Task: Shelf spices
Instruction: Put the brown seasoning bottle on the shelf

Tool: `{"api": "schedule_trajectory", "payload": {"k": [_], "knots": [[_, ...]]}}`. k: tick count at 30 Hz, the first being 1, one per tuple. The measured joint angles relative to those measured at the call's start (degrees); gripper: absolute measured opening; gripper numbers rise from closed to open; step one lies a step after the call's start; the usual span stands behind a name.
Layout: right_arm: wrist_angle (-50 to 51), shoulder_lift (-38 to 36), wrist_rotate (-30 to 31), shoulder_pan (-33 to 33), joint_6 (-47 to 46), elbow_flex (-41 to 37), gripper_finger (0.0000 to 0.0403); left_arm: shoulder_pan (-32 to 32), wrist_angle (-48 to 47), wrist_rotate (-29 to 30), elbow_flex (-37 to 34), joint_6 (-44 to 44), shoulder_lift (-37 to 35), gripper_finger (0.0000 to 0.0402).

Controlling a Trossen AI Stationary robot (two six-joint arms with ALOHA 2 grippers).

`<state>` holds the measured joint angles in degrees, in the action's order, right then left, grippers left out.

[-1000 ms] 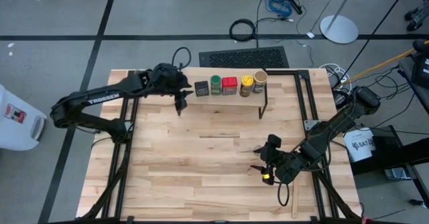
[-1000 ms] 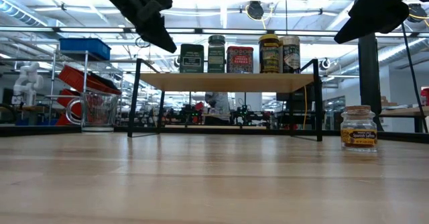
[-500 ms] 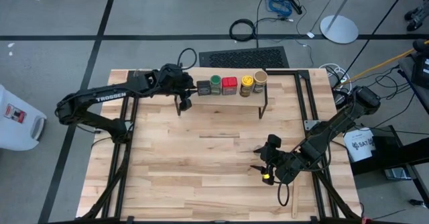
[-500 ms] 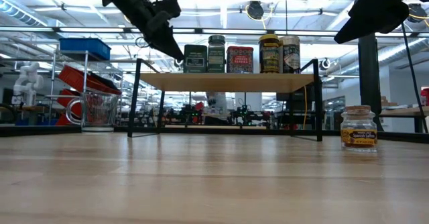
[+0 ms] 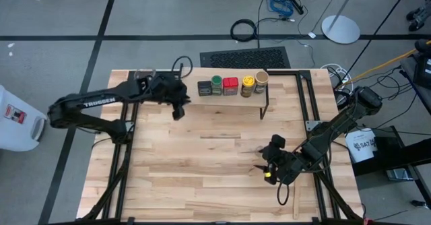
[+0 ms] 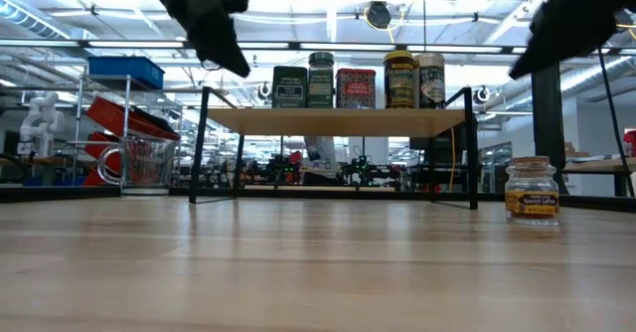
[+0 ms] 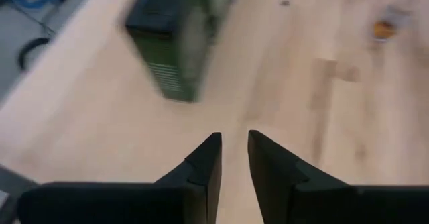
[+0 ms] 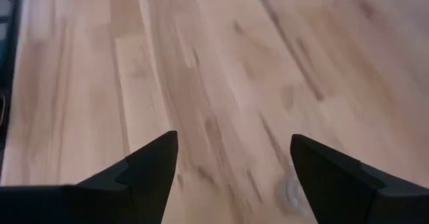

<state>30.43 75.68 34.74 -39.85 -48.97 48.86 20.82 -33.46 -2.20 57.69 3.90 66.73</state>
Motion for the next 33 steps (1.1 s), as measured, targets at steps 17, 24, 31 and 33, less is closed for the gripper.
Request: {"api": "schedule_trajectory", "payload": {"k": [17, 24, 31, 33], "knots": [[13.9, 4.0, -1.2, 2.1, -6.2, 0.0, 0.0349, -37.4, 0.3, 24.7, 0.0, -16.7, -1.0, 0.0081], [14.0, 7.6, -2.0, 5.1, -5.1, 0.0, 0.0350, -50.3, 2.3, 40.2, 0.0, -21.7, 3.6, 0.0081], [12.2, 10.6, -7.0, 8.8, -1.6, 0.0, 0.0350, -55.0, 3.2, 44.8, 0.0, -25.3, 10.0, 0.0081], [11.1, 11.4, -8.6, 9.9, -0.7, 0.0, 0.0350, -55.5, 3.2, 46.1, 0.0, -26.1, 11.5, 0.0081]]}}
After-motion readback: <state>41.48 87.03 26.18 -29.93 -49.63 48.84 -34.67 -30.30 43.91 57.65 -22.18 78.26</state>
